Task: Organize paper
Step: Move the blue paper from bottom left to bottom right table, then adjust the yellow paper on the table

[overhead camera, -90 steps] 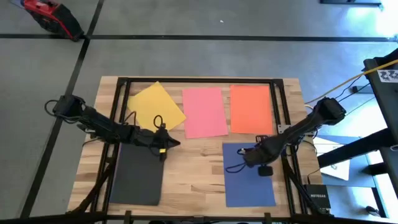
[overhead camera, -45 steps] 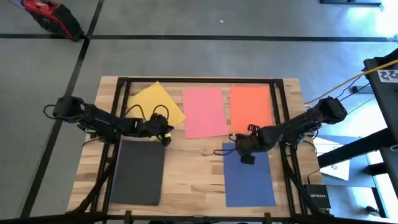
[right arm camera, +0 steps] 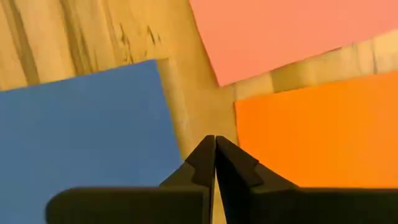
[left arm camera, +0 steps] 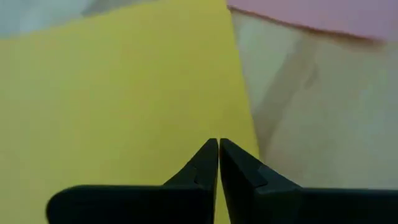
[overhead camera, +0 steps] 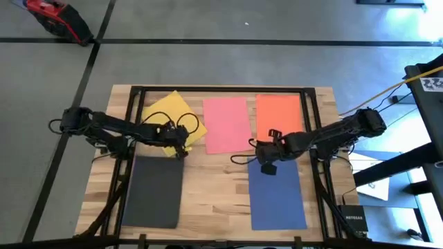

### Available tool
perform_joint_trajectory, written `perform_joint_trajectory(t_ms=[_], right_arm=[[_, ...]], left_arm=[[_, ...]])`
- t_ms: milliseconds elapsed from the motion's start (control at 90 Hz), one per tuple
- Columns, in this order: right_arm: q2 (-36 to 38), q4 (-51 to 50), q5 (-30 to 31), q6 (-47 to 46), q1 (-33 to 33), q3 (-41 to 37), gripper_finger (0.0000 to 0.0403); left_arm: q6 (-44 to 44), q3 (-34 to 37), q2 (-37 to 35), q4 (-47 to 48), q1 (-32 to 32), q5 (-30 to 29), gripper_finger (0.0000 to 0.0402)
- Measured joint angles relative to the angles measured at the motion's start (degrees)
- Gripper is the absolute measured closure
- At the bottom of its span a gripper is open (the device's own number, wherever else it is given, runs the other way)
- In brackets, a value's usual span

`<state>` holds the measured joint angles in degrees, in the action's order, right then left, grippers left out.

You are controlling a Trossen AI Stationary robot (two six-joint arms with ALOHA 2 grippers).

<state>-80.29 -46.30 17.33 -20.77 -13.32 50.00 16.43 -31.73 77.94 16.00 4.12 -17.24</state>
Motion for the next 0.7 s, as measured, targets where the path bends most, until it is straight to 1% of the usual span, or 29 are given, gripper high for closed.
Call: perform_joint_trajectory(t_ms=[111,267,411,622,700], right_arm=[[0.00,-0.11,0.06,0.11,0.00,0.00,0.0403],[0.00,-0.13,0.06,0.19,0.00,0.00,0.0403],[0.00,-0.15,0.06,0.26,-0.02,0.00,0.0403],[0.00,-0.09,0.06,0.26,-0.02,0.00,0.0403],[0.00,-0.07,0.06,0.27,-0.02,0.00,0.0403]], left_arm=[[-0.53,0.00,1.88,1.47,-0.45,0.75,0.0402],[-1.90,-0.34,3.96,3.96,-1.36,0.11,0.0402],[-1.58,-0.40,4.10,7.10,-3.26,-0.17,0.0402],[4.95,-3.97,4.18,19.94,-5.74,-0.56,0.0402],[7.75,-5.78,4.45,22.17,-6.64,0.12,0.0402]])
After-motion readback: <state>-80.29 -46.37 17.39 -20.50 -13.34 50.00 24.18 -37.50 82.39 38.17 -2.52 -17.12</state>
